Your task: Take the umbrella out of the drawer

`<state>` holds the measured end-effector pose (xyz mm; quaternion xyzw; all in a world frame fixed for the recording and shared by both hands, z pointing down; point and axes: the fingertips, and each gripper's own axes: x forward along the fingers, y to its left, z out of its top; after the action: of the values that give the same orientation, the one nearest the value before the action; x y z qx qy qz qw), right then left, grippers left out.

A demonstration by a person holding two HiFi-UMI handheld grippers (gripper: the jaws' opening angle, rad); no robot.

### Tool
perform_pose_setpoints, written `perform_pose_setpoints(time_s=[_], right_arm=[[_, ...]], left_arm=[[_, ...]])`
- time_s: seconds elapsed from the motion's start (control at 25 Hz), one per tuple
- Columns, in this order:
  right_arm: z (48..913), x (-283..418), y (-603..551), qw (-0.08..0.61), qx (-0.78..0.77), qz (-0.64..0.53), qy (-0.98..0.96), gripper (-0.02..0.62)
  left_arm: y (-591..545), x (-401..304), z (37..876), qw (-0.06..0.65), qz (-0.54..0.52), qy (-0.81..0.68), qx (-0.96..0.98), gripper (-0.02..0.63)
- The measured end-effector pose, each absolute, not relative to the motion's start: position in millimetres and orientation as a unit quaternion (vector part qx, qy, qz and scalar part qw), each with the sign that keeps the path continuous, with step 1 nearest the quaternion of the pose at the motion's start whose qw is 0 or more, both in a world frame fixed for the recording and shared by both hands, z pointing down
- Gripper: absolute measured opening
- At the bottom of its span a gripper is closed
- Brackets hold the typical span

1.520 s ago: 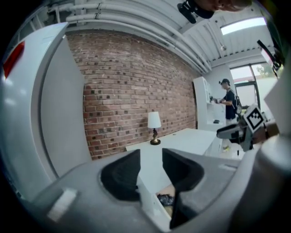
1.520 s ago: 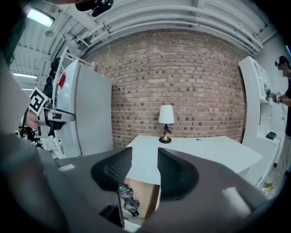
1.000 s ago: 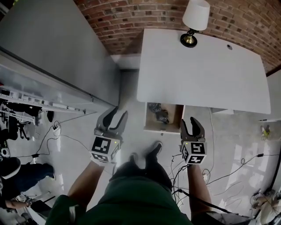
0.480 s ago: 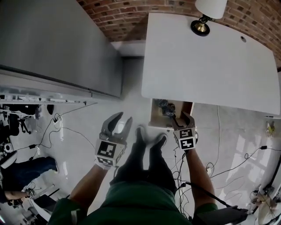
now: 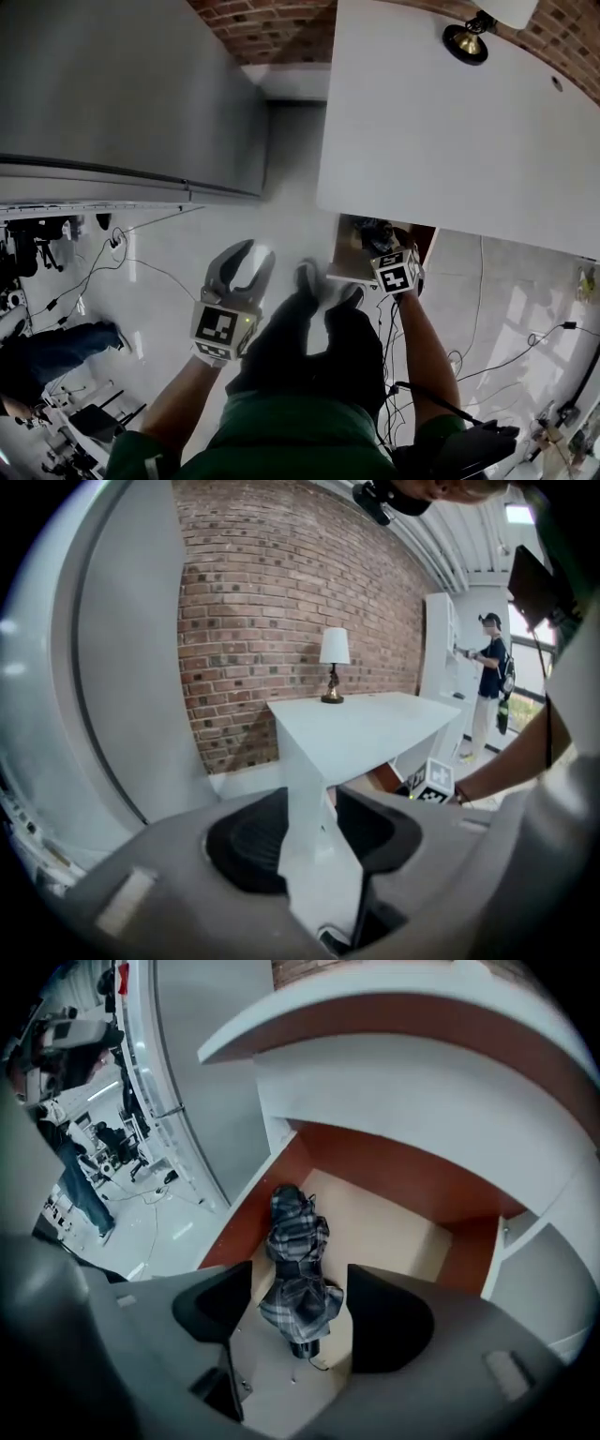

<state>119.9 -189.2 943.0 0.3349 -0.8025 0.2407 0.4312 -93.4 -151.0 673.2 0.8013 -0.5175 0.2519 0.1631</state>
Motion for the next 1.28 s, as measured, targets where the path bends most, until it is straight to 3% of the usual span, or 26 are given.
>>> perform_pose_setpoints(time_s=[0.32, 0.52, 0.56, 0.64, 0.72, 1.28], right_arm=[[1039.2, 93.2, -204.5, 0.521, 0.275, 0.24, -0.771, 0.341], [1062.9, 88.3, -210.4, 0.555, 0.265, 0.245, -0.749, 0.333], [1061.9, 88.6, -211.3, 0.559, 0.266, 0.243, -0.747, 0.295], [1055.1, 88.7, -210.4, 0.557, 0.269, 0.246, -0.746, 0.223], [1044.3, 91.4, -206.9, 0.552, 0.275, 0.253, -0.745, 0.192], [894.3, 118.0, -137.2, 0.536, 0.27, 0.242, -0.762, 0.184]], left_arm=[[-150.9, -134.9, 702.0, 0.154, 0.243, -0.557, 0.779, 0.16], [-148.1, -161.0, 706.5, 0.166, 0.247, -0.58, 0.759, 0.16], [-147.1, -165.4, 705.1, 0.167, 0.248, -0.583, 0.756, 0.16], [-145.5, -172.8, 699.9, 0.171, 0.249, -0.586, 0.752, 0.158], [-145.5, -176.5, 691.7, 0.172, 0.248, -0.586, 0.752, 0.158], [-180.5, -136.9, 576.8, 0.146, 0.207, -0.54, 0.802, 0.158]])
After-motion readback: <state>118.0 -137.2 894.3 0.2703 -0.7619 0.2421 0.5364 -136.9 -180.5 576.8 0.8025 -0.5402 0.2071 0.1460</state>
